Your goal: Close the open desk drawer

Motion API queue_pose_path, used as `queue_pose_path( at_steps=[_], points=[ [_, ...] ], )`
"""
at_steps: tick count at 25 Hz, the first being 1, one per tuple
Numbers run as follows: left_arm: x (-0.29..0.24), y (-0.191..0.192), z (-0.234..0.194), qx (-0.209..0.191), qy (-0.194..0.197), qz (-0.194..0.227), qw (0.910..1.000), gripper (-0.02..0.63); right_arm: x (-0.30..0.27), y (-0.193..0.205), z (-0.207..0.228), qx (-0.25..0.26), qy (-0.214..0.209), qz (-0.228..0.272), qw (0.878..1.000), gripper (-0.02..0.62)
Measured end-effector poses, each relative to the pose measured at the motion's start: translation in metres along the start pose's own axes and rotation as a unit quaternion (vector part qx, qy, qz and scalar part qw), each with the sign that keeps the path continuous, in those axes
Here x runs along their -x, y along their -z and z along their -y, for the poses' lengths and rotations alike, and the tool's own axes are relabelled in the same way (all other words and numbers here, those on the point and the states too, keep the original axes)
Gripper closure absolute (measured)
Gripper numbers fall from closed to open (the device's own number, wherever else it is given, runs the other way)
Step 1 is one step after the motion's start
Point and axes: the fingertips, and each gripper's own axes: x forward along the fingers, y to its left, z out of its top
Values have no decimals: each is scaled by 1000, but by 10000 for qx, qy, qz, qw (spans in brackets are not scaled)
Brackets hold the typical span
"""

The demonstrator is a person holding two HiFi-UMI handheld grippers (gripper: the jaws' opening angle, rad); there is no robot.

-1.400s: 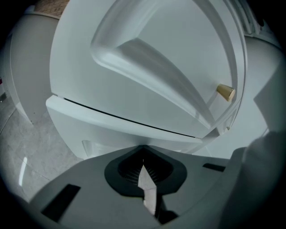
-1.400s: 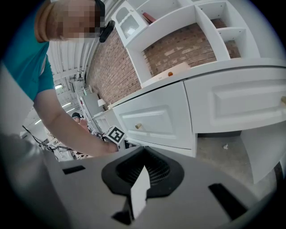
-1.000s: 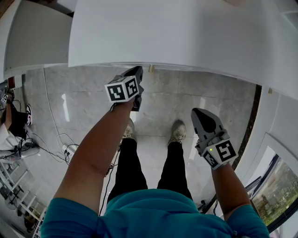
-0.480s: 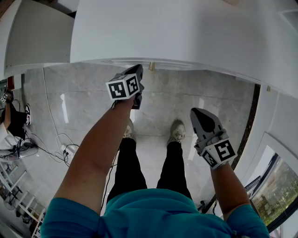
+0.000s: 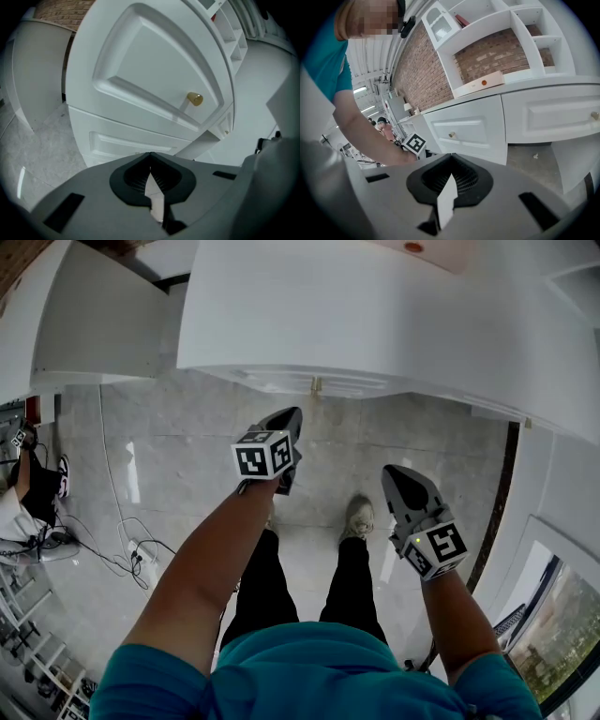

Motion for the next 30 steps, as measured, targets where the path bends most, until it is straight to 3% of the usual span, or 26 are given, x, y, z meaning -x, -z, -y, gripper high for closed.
queue_pose_path(
  at_steps=[7, 14, 22, 30],
  points=[
    [73, 36, 12, 256, 68, -92, 9996, 592, 12, -20, -26, 31, 78, 11, 10000, 574],
    [165, 29, 42, 481, 238, 131, 9985, 592, 35, -58, -68, 170, -55, 32, 9998, 574],
    [258, -30, 107, 37, 711, 567, 9958, 592, 75, -115, -108, 392, -174, 154, 9990, 574],
    [343, -95, 166, -547, 1039, 1071, 9873, 592, 107, -157, -173, 626, -670, 141, 9957, 574]
  ],
)
